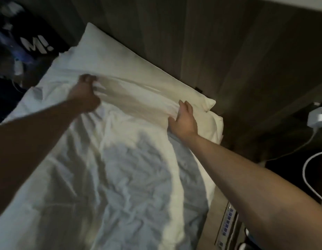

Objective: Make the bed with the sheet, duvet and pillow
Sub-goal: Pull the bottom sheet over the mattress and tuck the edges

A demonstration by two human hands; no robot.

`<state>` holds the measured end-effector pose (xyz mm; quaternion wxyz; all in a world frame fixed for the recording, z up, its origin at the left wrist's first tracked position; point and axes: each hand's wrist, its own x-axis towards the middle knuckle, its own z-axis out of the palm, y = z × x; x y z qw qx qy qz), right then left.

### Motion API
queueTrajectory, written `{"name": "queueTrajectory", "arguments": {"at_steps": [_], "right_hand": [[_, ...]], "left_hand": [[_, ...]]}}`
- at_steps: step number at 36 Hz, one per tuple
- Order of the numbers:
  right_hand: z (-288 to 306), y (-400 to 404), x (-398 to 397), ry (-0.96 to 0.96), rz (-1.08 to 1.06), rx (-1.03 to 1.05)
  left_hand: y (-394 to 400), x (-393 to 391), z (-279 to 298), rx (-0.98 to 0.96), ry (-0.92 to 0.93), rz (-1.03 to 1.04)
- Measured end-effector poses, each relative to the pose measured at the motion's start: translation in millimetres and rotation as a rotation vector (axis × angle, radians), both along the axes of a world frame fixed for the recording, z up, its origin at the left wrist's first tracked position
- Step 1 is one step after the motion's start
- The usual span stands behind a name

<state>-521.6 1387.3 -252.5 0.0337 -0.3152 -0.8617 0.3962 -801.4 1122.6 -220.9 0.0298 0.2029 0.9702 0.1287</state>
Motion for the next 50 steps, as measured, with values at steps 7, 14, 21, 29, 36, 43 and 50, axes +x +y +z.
{"name": "queueTrajectory", "arguments": {"at_steps": [7, 14, 21, 29, 36, 43, 50], "right_hand": [[-55.0, 28.9, 86.7, 0.002, -0.575, -0.090], [-102.2, 70.9, 126.2, -0.375, -0.795, -0.572], [-94.0, 81.8, 155.6, -0.291, -0.625, -1.246], [-48.1, 85.6, 170.8, 0.453, -0.991, -0.884], [-73.8, 79.1, 156.2, 0.286, -1.051, -0.176], [-124.0, 59.6, 183.2, -0.390, -0.761, -0.512], [-133.8, -48.7, 243.7, -0.513, -0.622, -0.640]], "left_hand": [[120.5, 149.0, 26.1, -0.123, -0.081, -0.305], [204.1, 153.6, 1.2, -0.117, -0.274, -0.321], [236.2, 168.5, -2.3, -0.173, -0.332, -0.429], [221.5, 172.5, 10.2, 0.156, -0.478, -0.433], [222.3, 179.6, -19.8, 0.076, -0.407, -0.436], [205.9, 209.1, -25.8, 0.045, -0.190, -0.597], [108.0, 274.6, -66.8, 0.067, -0.112, -0.633]]}}
